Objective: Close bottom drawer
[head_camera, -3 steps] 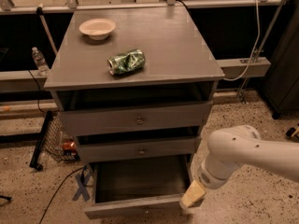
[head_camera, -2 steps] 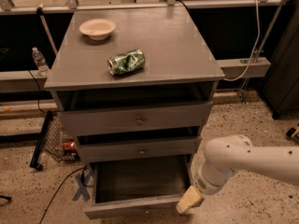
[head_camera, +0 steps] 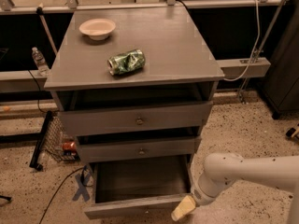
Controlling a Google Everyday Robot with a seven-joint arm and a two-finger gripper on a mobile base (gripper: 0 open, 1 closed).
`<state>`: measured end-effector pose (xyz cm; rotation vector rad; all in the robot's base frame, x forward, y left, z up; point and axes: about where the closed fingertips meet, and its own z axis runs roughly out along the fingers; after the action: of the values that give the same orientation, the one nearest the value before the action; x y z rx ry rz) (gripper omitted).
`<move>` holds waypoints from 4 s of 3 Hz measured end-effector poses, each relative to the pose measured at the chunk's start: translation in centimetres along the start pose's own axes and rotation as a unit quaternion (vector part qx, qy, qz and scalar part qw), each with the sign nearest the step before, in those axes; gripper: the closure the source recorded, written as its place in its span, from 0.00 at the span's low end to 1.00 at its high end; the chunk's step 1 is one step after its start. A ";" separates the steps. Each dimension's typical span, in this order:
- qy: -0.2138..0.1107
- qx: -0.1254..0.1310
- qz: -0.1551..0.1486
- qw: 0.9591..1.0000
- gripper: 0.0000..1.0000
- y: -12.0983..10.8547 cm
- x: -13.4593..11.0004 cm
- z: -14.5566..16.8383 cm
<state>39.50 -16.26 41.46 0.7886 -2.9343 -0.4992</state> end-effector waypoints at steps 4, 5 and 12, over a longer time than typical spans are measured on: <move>0.019 -0.046 0.059 0.997 0.00 -3.4 -0.4 11.4; 0.021 -0.054 0.082 0.995 0.00 -4.7 -0.2 14.5; 0.027 -0.069 0.095 0.993 1.00 -7.8 -0.7 22.8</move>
Offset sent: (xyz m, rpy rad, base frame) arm -0.0037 0.0080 -0.0233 0.0349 0.0277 -0.0006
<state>40.56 -15.64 17.39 0.4933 -2.8485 -0.6438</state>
